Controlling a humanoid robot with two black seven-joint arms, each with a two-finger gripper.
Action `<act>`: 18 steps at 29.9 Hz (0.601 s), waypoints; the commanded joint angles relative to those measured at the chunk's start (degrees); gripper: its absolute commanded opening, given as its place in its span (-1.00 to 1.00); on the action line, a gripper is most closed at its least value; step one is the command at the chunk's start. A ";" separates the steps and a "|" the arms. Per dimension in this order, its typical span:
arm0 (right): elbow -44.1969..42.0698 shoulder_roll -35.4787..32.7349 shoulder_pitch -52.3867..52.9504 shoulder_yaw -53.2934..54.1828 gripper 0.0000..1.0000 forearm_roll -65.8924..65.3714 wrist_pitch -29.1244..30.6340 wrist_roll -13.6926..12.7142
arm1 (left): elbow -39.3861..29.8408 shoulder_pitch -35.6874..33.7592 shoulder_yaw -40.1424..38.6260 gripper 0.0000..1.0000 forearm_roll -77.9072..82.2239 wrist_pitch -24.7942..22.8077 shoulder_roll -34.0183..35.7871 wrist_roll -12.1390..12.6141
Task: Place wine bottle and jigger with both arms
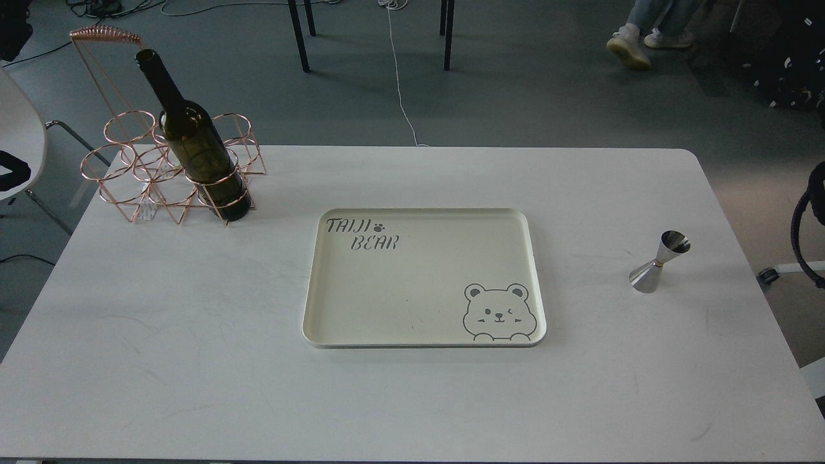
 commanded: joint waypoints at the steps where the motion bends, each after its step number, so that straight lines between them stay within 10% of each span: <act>1: 0.04 -0.30 -1.02 0.01 0.98 0.02 0.02 0.00 | 1.92 2.74 -0.03 0.96 -11.54 -3.33 -0.39 -0.10; 18: -0.22 1.37 -2.43 3.00 0.97 9.69 2.56 -3.48 | 13.16 12.33 -3.09 0.96 -43.12 -19.32 -11.11 0.25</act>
